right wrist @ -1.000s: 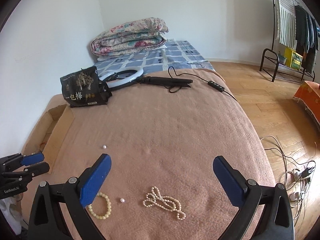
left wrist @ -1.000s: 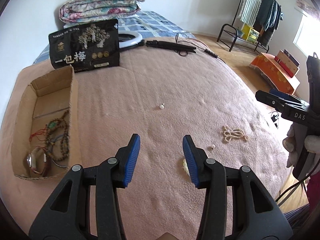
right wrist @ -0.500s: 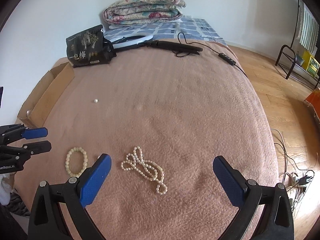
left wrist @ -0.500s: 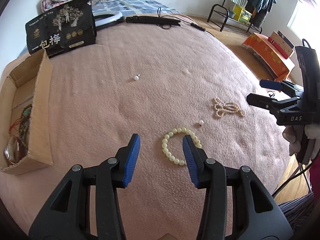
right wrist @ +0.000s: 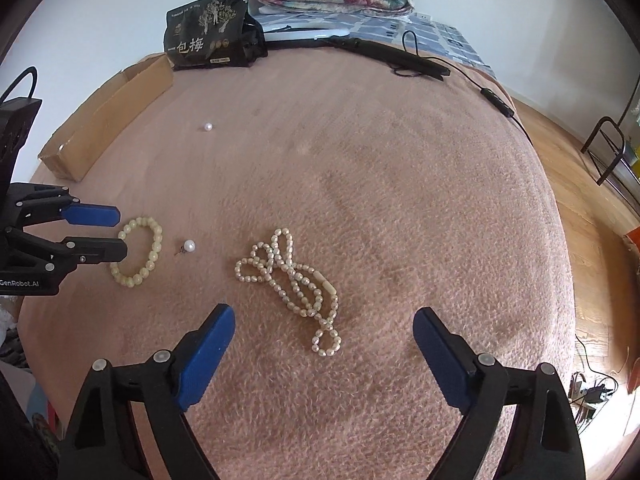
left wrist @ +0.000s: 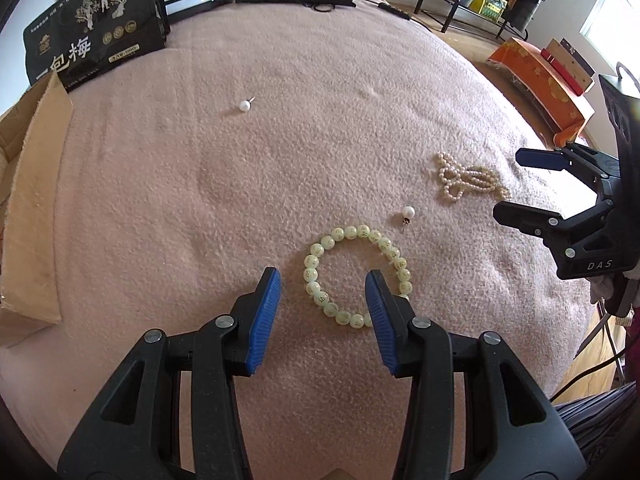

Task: Organize jewelry
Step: 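Grasp the cream bead bracelet with the left gripper while the right gripper grasps the pearl necklace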

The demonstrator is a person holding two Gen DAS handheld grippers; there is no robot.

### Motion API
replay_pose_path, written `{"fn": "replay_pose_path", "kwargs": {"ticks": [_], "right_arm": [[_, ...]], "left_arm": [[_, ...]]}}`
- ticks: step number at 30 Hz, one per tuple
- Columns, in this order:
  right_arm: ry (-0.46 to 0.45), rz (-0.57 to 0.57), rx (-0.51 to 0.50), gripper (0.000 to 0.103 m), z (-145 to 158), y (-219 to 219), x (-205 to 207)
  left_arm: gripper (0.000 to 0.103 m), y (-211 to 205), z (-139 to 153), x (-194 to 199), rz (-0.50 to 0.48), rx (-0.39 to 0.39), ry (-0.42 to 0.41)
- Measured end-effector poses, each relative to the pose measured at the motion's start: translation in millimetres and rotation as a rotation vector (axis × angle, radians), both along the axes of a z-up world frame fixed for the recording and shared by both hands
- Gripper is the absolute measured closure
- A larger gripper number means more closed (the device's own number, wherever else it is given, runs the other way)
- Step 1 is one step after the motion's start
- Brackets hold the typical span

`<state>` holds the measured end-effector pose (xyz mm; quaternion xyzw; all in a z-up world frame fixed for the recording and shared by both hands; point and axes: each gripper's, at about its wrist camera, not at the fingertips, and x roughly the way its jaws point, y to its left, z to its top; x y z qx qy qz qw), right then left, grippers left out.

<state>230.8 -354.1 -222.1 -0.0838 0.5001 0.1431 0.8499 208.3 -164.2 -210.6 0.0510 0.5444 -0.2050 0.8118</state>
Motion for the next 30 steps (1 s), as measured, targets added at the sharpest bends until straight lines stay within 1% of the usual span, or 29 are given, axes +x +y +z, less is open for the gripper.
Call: {"fn": "replay_pose_path", "kwargs": {"ticks": [8,11,14,21,22,24,25,26,29,30], "right_arm": [[-0.005,0.020,-0.024,0.012,-6,13,12],[0.000,0.037,-0.033,0.017,-9,19,16],[0.008,0.047,-0.047,0.017,-14,23,18],[0.013,0.046,-0.035,0.018,-22,23,18],[0.014,0.044,-0.035,0.019,-22,23,18],[0.016,0.045,-0.034,0.023,-22,23,18],[0.015,0.046,-0.033,0.028,-22,24,18],[0.014,0.048,-0.033,0.030,-21,25,18],[0.012,0.051,-0.028,0.046,-21,28,20],[0.012,0.051,-0.029,0.049,-20,29,20]], "left_arm": [[0.058,-2,-6,3,0.000,0.011,-0.001],[0.058,-1,-8,6,-0.003,0.016,-0.005],[0.058,-1,-10,7,-0.007,0.021,-0.014],[0.080,0,-12,9,-0.002,0.047,-0.043],[0.082,0,-12,9,-0.003,0.048,-0.046],[0.092,1,-12,10,-0.003,0.048,-0.050],[0.094,1,-12,10,-0.003,0.046,-0.049],[0.095,1,-12,10,-0.002,0.045,-0.050],[0.096,2,-11,10,0.000,0.041,-0.053],[0.096,2,-11,10,0.000,0.040,-0.054]]}}
